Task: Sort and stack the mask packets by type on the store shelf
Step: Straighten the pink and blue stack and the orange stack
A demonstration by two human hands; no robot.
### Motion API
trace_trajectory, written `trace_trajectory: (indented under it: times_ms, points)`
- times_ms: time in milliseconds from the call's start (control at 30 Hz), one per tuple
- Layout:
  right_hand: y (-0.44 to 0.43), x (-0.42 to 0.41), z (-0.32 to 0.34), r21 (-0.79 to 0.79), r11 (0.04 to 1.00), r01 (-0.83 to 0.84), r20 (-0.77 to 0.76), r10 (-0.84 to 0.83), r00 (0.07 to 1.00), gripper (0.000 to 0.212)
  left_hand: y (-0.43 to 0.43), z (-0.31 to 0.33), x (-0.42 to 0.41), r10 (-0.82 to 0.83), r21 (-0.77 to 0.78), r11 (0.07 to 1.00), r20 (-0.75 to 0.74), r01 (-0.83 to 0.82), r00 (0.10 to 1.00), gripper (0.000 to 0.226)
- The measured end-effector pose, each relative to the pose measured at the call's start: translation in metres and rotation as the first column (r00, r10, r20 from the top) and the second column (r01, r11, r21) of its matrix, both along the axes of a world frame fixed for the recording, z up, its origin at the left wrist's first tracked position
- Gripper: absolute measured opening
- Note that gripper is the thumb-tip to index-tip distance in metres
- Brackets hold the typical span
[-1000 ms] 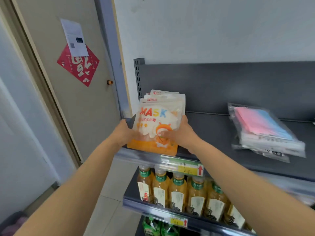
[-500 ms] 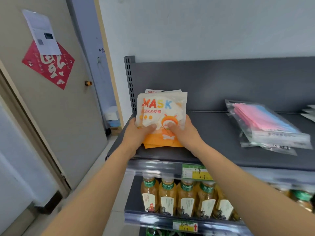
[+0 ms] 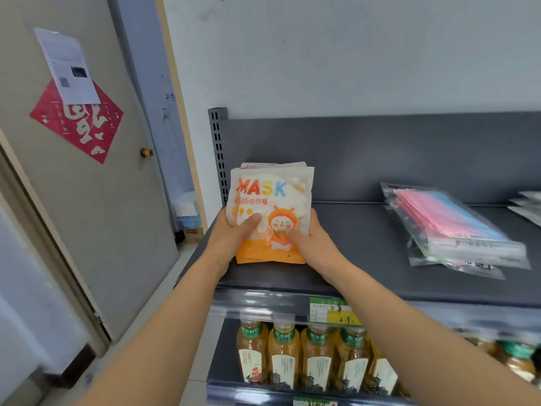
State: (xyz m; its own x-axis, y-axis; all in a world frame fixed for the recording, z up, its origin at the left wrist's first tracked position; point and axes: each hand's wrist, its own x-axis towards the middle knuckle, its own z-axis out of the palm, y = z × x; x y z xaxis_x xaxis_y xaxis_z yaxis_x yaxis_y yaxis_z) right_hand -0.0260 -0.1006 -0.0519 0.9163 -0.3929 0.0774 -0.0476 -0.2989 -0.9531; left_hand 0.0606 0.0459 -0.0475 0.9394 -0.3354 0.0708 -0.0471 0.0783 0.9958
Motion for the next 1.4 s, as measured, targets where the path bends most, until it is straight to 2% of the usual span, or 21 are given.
trace_trajectory:
  times_ms: [100, 233, 400, 533, 600, 667, 767, 867, 1000, 1133, 1233, 1400]
  points:
    - [-0.001, -0.002, 0.001, 0.017, 1.0, 0.013, 0.003, -0.013, 1.0, 0.051, 0.001, 0.0, -0.001, 0.023, 0.003, 1.0, 0.019, -0.023, 1.0, 0.029]
    - [-0.001, 0.002, 0.0, 0.097, 0.995, 0.026, 0.013, -0.028, 1.0, 0.054, -0.002, 0.002, -0.003, 0.008, 0.049, 0.999, 0.011, -0.009, 1.0, 0.045]
    - [0.0, 0.009, -0.002, -0.136, 0.974, 0.182, -0.063, -0.192, 0.979, 0.091, -0.003, 0.003, -0.006, 0.078, 0.088, 0.992, 0.093, -0.087, 0.993, 0.06]
    - [-0.001, 0.003, 0.001, -0.019, 0.997, 0.07, -0.086, -0.071, 0.994, 0.09, 0.001, 0.006, -0.009, -0.036, 0.059, 0.998, 0.036, 0.034, 0.999, 0.043]
    - [-0.006, 0.003, 0.002, 0.038, 0.999, 0.003, -0.119, 0.001, 0.993, 0.085, 0.005, 0.008, -0.01, -0.126, 0.111, 0.987, 0.046, 0.12, 0.991, 0.039]
    - [-0.01, 0.002, 0.003, 0.051, 0.998, -0.034, -0.116, 0.039, 0.992, 0.079, 0.011, 0.009, -0.011, -0.204, 0.217, 0.958, 0.067, 0.186, 0.977, 0.06]
    - [-0.011, -0.001, 0.004, 0.07, 0.996, -0.053, -0.071, 0.058, 0.996, 0.068, 0.019, 0.006, -0.01, -0.243, 0.339, 0.919, 0.087, 0.201, 0.966, 0.111]
    - [-0.01, -0.005, 0.003, 0.084, 0.994, -0.068, -0.025, 0.07, 0.997, 0.064, 0.017, 0.0, -0.017, -0.195, 0.348, 0.929, 0.169, 0.126, 0.966, 0.128]
    - [-0.009, -0.007, 0.001, 0.088, 0.996, -0.032, 0.022, 0.03, 0.999, 0.068, 0.012, -0.004, -0.02, -0.002, 0.363, 0.924, 0.316, -0.119, 0.949, 0.124]
    - [-0.008, -0.009, 0.001, 0.102, 0.995, -0.018, 0.068, 0.011, 0.998, 0.057, 0.012, -0.008, -0.022, -0.159, 0.498, 0.867, 0.286, -0.005, 0.945, 0.136]
    - [-0.009, -0.009, 0.001, 0.152, 0.988, -0.012, 0.112, -0.005, 0.994, 0.051, 0.011, -0.01, -0.022, -0.165, 0.52, 0.854, 0.308, -0.021, 0.937, 0.136]
    - [-0.007, -0.012, 0.002, 0.149, 0.987, -0.066, 0.173, 0.039, 0.984, 0.062, 0.014, -0.011, -0.021, -0.088, 0.474, 0.875, 0.361, -0.102, 0.928, 0.108]
